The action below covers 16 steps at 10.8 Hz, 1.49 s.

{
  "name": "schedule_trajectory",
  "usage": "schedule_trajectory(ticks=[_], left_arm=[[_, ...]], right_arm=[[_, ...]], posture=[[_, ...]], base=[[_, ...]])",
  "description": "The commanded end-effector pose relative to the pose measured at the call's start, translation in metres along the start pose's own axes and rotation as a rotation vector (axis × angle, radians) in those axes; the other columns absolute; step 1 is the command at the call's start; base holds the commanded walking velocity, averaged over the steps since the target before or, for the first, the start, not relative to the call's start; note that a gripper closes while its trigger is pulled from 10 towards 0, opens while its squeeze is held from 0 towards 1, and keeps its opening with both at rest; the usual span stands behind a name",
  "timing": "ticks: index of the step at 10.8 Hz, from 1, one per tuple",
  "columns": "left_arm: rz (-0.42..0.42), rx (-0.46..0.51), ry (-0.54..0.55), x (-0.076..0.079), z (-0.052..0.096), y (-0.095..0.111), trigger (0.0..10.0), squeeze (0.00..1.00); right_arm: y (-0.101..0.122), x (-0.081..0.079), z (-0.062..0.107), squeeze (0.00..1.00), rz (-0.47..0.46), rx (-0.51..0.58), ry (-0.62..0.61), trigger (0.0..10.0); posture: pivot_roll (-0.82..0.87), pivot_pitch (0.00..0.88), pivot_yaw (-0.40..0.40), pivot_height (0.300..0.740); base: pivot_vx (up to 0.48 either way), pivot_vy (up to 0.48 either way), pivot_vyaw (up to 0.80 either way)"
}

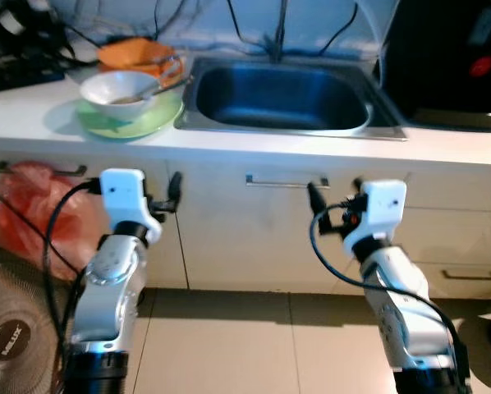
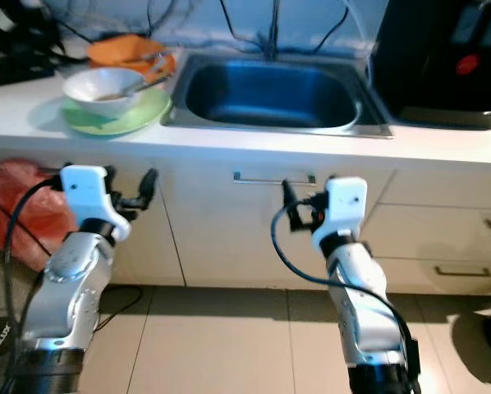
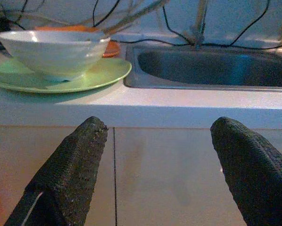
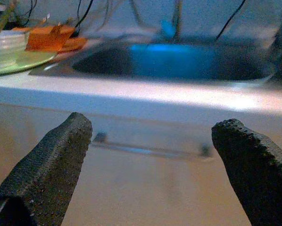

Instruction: Kitchen organization

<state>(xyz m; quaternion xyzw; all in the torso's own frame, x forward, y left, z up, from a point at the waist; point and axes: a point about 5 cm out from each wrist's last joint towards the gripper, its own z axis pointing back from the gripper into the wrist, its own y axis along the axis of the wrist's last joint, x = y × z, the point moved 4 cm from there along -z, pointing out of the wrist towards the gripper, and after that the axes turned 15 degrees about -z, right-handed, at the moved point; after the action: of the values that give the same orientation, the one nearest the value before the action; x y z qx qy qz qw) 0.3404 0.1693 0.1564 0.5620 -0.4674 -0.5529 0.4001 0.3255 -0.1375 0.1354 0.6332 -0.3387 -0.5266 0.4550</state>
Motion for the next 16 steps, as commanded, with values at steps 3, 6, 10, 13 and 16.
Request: schedule_trajectory(ticks=[3,6,10,13,16], left_arm=[[0.002,0.022,-0.007,0.0,0.0,0.005,10.0,0.0],[0.004,0.019,-0.013,0.001,0.001,0.004,10.0,0.0],[-0.009,0.014,-0.012,0.004,0.004,0.004,10.0,0.0],[-0.008,0.021,-0.026,0.008,0.003,0.005,10.0,0.0],[0.009,0.048,-0.055,0.015,0.0,0.011,10.0,0.0]], right_arm=[[0.002,0.001,-0.001,0.0,0.097,-0.008,-0.011,10.0],[0.005,-0.007,-0.001,0.0,0.082,-0.005,0.026,10.0],[0.013,0.007,-0.001,0.0,0.089,0.014,-0.049,10.0],[0.013,-0.009,0.002,0.0,0.086,0.032,0.03,10.0],[0.017,-0.011,-0.001,0.0,0.082,0.045,0.038,10.0]], posture=[[0.06,0.0,-0.028,0.74],[0.06,0.0,-0.029,0.74],[0.06,0.008,-0.031,0.74],[0.06,0.011,-0.035,0.74],[0.06,0.007,-0.036,0.74]], base=[[0.472,0.0,0.0],[0.45,0.0,0.0],[0.103,0.0,0.0],[0.0,0.0,0.0],[0.0,0.0,0.0]])
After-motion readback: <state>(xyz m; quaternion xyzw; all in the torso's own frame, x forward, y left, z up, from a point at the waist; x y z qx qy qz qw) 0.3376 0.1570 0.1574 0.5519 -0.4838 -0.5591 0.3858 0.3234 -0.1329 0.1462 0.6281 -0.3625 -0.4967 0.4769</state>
